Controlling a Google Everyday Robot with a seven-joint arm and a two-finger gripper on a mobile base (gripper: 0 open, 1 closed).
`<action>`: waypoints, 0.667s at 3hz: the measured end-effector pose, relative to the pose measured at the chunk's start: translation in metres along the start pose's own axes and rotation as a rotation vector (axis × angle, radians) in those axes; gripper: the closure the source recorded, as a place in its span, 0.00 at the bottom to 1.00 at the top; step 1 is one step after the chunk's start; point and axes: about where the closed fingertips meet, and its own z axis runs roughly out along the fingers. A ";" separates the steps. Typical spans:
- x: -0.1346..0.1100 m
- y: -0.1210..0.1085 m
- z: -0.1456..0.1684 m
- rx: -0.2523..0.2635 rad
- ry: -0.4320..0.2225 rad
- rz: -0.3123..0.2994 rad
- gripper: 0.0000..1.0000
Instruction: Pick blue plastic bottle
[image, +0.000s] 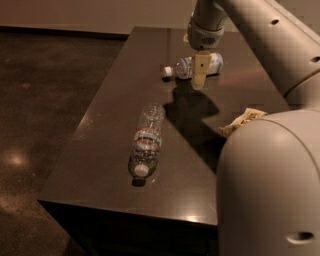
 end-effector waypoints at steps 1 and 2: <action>-0.001 -0.015 0.009 -0.007 0.037 -0.026 0.00; 0.001 -0.025 0.021 -0.017 0.079 -0.047 0.00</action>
Offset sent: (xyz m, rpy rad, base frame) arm 0.0501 -0.0022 -0.0092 -0.1618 0.0246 0.0235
